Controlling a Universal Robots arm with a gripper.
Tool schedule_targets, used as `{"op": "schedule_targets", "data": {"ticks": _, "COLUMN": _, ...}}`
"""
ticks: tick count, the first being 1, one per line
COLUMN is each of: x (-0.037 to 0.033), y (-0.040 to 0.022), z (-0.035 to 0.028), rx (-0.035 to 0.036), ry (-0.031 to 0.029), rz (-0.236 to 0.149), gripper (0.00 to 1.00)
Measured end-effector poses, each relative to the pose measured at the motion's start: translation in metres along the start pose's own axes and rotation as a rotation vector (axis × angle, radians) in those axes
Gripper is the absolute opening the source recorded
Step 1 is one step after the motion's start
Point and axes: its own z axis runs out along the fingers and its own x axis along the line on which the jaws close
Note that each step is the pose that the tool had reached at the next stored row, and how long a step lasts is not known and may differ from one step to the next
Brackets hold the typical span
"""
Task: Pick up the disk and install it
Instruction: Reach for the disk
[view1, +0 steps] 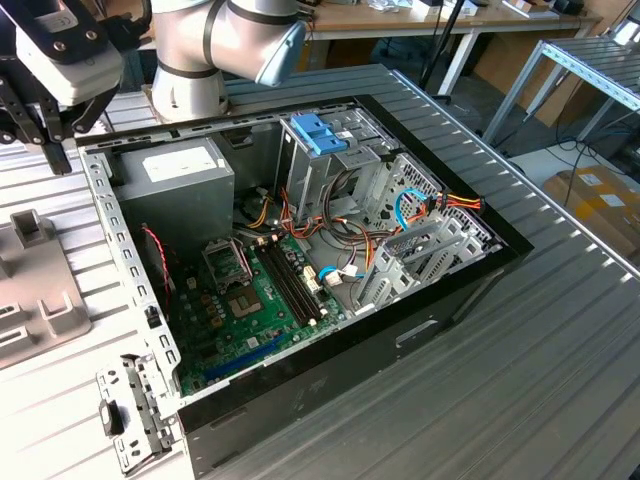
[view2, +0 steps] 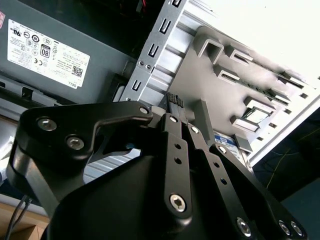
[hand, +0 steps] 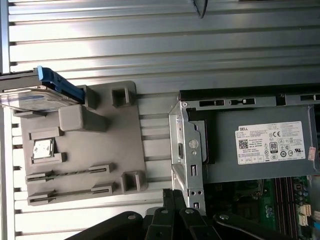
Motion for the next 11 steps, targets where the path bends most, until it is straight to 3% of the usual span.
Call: {"op": "schedule_targets", "data": {"ticks": 11, "x": 0.0085, "y": -0.0006, "z": -0.0002, "rx": 0.0000, "ry": 0.0000, "rz": 0.000, "gripper": 0.11}}
